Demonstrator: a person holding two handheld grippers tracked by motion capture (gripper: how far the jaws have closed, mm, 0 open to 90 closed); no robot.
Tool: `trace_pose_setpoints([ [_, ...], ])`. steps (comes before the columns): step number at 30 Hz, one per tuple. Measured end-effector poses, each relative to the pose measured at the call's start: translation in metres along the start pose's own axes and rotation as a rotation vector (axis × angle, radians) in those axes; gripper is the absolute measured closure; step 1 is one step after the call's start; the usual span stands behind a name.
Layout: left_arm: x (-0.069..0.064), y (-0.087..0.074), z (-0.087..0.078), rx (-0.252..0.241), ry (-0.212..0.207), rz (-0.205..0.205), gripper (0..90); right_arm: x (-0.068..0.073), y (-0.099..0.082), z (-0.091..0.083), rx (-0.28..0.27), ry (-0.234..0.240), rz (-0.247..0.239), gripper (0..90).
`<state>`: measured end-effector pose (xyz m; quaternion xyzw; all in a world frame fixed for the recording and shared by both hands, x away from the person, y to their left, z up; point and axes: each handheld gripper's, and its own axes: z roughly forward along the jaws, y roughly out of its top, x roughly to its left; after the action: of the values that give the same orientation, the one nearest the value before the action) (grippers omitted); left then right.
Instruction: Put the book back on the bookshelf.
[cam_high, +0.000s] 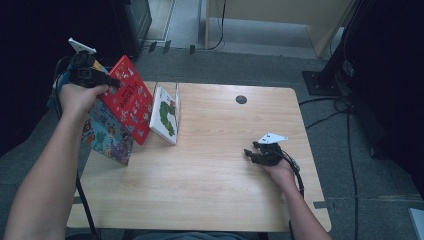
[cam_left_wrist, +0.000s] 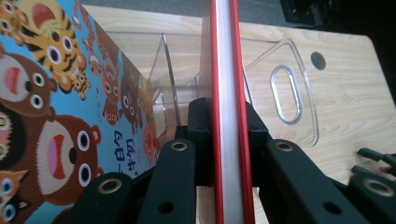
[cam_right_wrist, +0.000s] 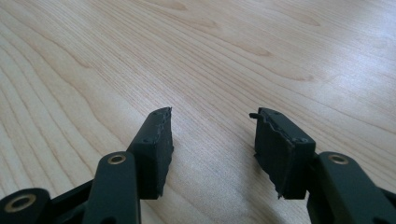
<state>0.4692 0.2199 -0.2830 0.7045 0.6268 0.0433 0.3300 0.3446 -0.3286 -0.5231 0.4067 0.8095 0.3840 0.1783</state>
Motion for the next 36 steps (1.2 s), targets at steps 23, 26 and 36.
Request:
trace_pose_setpoints([
  [23, -0.004, 0.001, -0.005, -0.051, 0.000, 0.015, 80.0, 0.001, 0.001, 0.001, -0.001, 0.002, -0.003, 48.1],
  [26, -0.003, -0.002, 0.003, -0.040, 0.011, 0.015, 80.0, 0.001, 0.001, 0.001, 0.000, 0.002, -0.006, 48.4],
  [36, 0.000, -0.005, 0.016, -0.025, 0.024, 0.001, 80.0, 0.001, 0.000, 0.001, 0.000, 0.004, -0.002, 48.3],
])
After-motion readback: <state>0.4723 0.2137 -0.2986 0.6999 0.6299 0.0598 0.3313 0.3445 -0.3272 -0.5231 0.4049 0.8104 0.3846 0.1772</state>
